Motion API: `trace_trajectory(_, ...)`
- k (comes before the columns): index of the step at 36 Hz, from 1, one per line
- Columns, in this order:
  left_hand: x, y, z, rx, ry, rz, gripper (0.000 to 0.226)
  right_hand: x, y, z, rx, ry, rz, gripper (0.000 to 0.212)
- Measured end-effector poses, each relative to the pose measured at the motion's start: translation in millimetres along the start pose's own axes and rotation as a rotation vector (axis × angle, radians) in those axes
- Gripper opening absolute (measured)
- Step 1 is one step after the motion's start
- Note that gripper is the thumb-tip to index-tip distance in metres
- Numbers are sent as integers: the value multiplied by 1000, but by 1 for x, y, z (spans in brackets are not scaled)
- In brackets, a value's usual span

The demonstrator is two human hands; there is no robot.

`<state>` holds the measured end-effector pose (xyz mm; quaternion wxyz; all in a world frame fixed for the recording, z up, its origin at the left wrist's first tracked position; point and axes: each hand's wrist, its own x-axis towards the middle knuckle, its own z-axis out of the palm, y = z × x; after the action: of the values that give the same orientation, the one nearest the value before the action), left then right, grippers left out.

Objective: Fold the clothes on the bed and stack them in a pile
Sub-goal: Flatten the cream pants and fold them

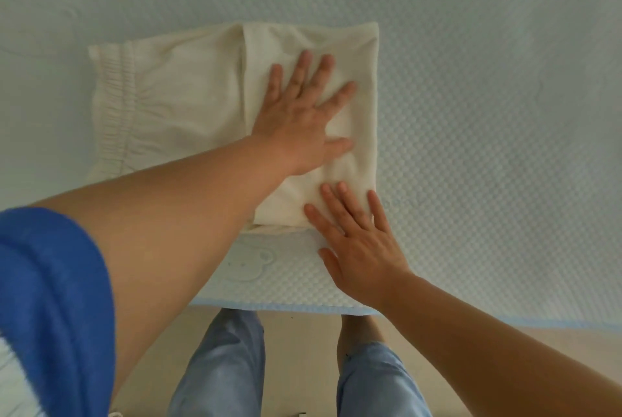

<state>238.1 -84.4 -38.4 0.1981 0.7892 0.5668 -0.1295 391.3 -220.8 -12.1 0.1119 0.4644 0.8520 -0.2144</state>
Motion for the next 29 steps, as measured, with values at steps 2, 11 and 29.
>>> trace_trajectory(2,-1,-3,-1,-9,33,-56,88,-2,3,2,-1,16,-13,71)
trace_trajectory(11,13,22,-21,-68,216,51,75,-1,0,2,12,-13,6,76)
trace_trajectory(29,-84,1,15,-142,154,-56,69,-1,-9,-18,131,-85,121,61)
